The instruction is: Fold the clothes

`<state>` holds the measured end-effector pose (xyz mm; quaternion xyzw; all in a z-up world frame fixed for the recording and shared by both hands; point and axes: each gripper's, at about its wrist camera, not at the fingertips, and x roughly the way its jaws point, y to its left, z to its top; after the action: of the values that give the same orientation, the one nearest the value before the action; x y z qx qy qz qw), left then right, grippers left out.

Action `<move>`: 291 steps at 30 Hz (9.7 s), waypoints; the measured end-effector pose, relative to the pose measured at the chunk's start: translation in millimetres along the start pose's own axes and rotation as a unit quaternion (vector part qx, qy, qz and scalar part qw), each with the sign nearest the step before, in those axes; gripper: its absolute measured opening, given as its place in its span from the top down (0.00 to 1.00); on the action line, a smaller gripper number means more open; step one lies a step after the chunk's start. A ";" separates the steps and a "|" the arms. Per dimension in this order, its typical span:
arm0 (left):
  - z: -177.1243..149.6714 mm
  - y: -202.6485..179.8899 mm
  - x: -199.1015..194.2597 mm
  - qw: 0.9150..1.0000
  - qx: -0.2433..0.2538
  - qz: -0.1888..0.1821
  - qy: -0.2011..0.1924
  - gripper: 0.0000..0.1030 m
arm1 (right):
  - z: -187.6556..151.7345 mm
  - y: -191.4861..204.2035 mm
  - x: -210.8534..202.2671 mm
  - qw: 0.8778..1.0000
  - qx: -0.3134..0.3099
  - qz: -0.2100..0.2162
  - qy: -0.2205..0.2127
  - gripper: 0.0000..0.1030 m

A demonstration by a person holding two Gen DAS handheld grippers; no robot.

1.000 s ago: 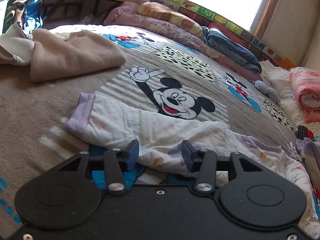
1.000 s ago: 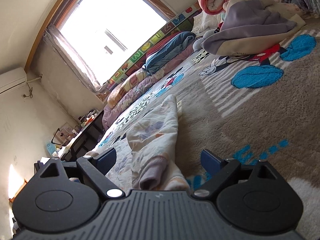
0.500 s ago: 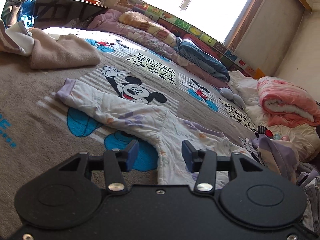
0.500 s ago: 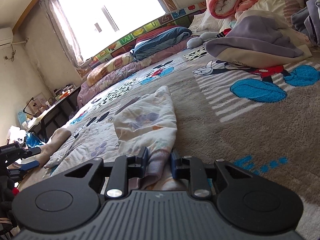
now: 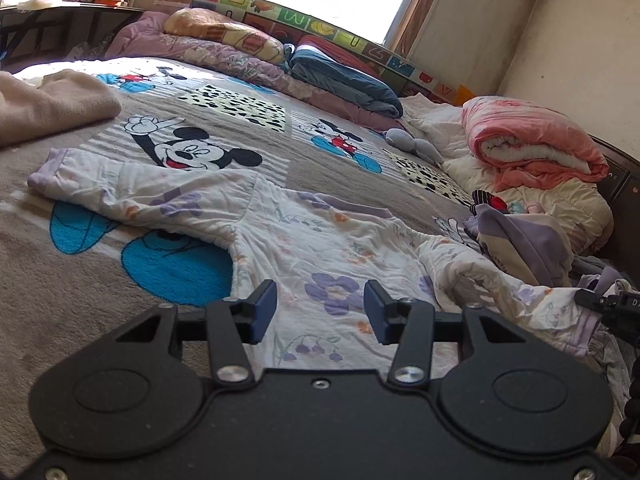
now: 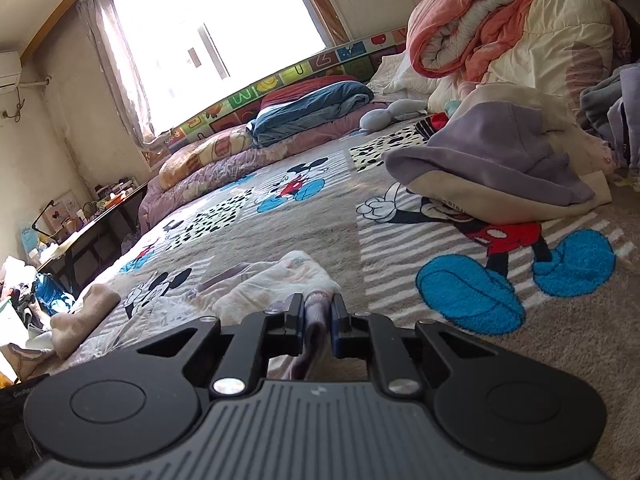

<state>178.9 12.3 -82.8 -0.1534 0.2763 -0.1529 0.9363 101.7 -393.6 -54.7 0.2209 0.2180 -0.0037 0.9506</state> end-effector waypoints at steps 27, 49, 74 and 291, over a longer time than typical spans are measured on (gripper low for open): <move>-17.9 -1.2 41.8 0.996 0.004 -0.055 0.074 0.50 | 82.3 -86.9 137.3 0.973 -0.153 -0.152 0.084 0.89; -22.7 3.0 50.3 0.994 0.012 -0.064 0.090 0.45 | 64.3 -117.2 153.5 0.961 -0.128 -0.226 0.095 0.56; -61.6 19.1 -9.4 0.995 0.075 0.048 0.043 0.46 | -105.4 34.7 22.5 0.985 -0.118 0.063 0.107 0.79; -62.7 64.3 -51.6 0.994 0.035 -0.016 0.100 0.79 | -144.7 62.8 -40.2 0.969 -0.210 0.078 0.099 0.54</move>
<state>115.2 77.0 -132.6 -0.1091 0.3604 -0.1917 0.9063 12.1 -279.5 -128.5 0.0317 0.2891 0.1384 0.9467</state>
